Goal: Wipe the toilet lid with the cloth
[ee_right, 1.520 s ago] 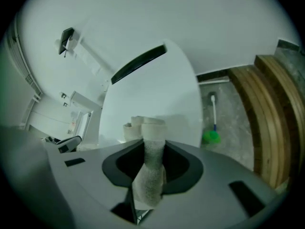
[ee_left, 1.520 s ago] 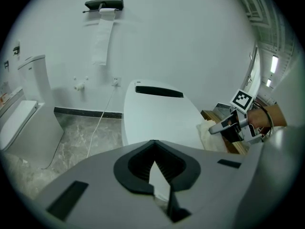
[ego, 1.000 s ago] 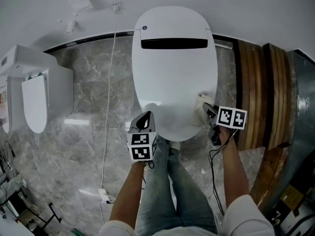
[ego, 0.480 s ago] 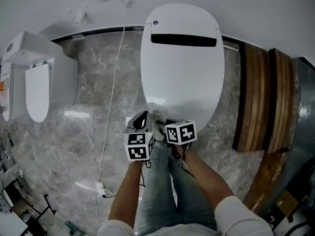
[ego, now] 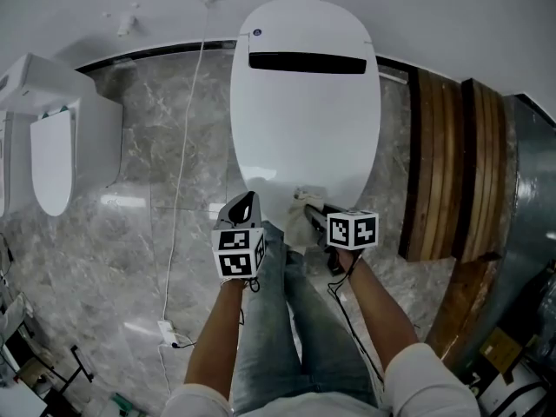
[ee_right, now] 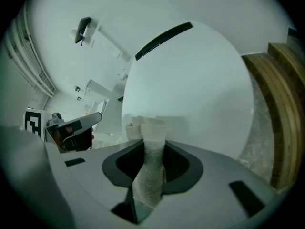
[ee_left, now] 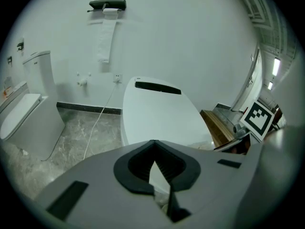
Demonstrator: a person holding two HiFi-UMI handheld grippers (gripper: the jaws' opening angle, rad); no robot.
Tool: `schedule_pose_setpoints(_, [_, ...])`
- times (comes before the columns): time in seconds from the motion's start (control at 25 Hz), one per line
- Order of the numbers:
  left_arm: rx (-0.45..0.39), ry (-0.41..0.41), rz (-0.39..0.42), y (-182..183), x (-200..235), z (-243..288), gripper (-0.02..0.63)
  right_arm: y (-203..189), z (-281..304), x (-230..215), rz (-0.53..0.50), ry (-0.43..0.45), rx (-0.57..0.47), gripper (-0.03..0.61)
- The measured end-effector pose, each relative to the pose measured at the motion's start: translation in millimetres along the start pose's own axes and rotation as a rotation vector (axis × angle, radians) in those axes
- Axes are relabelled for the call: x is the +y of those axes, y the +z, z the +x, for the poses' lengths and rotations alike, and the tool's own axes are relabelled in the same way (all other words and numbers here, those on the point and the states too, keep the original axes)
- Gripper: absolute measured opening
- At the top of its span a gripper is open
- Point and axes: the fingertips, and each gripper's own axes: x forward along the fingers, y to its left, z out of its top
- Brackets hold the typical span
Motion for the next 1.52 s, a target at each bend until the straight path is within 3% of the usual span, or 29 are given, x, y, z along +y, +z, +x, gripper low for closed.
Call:
schedule_pose_setpoints(0.28, [-0.003,-0.028,0.028,1,-11,6,0.014,9,-61,-94,0.084,-0.164,-0.066,0.100])
schedule_pose_setpoints(0.84, [-0.018,-0.032,0.033,-4,-37,-2,0.014,11,-58,-101,0.068,-0.171,-0.075,0.099])
schedule_pose_setpoints(1.04, [-0.016,-0.042,0.018,10,-42,-31,0.014,7,-85,-78,0.048,-0.196,-0.109,0.098])
schedule_pose_setpoints(1.36, [-0.088,-0.049,0.068,85,-46,-82,0.014,25,-133,-24,0.077,-0.221,-0.204,0.100])
schedule_pose_setpoints(1.52, [-0.112,-0.058,0.058,114,-62,-121,0.014,45,-166,10,0.094,-0.191,-0.258,0.100])
